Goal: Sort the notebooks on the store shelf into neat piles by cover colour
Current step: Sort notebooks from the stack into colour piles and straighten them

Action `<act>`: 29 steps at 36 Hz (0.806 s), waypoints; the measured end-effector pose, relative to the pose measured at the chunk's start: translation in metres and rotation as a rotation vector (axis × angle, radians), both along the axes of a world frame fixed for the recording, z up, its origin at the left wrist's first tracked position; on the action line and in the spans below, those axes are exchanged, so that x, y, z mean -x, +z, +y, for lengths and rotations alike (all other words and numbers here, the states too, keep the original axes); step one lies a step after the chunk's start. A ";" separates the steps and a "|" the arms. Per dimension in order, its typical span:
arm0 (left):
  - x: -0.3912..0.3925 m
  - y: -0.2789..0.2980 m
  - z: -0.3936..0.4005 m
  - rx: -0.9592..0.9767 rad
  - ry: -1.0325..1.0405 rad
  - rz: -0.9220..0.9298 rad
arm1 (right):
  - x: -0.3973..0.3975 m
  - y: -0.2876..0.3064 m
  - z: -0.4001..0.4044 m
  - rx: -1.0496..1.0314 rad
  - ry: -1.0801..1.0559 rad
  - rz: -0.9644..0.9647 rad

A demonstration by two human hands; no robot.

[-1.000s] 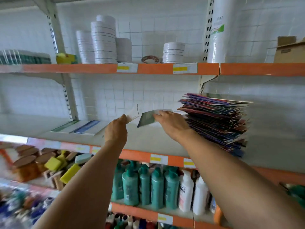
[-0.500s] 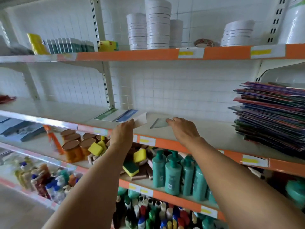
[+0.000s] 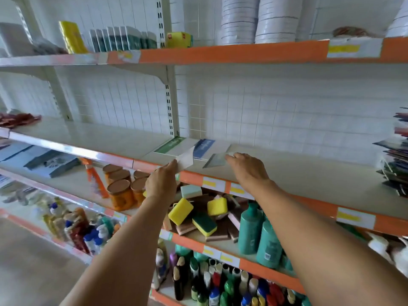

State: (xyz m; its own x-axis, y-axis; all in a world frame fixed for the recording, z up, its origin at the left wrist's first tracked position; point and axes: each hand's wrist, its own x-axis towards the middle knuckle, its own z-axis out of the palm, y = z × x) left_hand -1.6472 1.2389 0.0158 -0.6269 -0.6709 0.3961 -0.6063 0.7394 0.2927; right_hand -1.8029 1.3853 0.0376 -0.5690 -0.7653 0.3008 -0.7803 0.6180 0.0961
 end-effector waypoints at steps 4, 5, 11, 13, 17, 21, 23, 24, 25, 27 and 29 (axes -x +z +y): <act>0.009 -0.002 -0.037 0.029 0.006 0.000 | 0.009 0.000 -0.035 0.010 0.006 0.010; 0.011 -0.002 -0.047 0.031 0.007 0.000 | 0.012 0.000 -0.044 0.016 0.010 0.013; 0.029 0.010 -0.098 0.015 0.000 0.028 | 0.039 0.004 -0.096 0.039 -0.012 0.035; 0.038 0.013 -0.114 0.023 -0.001 0.026 | 0.049 0.005 -0.108 0.025 -0.023 0.028; 0.055 0.011 -0.136 0.018 -0.013 0.020 | 0.067 0.001 -0.122 0.034 -0.055 0.006; 0.078 0.004 -0.150 0.030 -0.082 -0.042 | 0.081 -0.008 -0.127 0.033 -0.122 0.009; 0.092 0.003 -0.156 0.042 -0.119 -0.071 | 0.089 -0.008 -0.129 0.030 -0.149 -0.001; 0.099 0.003 -0.160 0.049 -0.140 -0.078 | 0.093 -0.008 -0.129 0.034 -0.161 -0.004; 0.107 0.004 -0.163 0.056 -0.156 -0.079 | 0.096 -0.007 -0.129 0.039 -0.173 -0.001; 0.122 0.005 -0.169 0.073 -0.198 -0.064 | 0.102 -0.006 -0.129 0.051 -0.205 0.009; 0.137 0.004 -0.175 0.070 -0.252 -0.051 | 0.104 -0.004 -0.129 0.064 -0.258 -0.006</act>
State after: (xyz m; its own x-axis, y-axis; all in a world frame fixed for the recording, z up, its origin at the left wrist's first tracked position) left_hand -1.7840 1.0641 0.0201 -0.7911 -0.4631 0.3995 -0.4132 0.8863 0.2092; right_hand -1.9070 1.2560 0.0334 -0.7449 -0.5742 0.3397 -0.5966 0.8012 0.0461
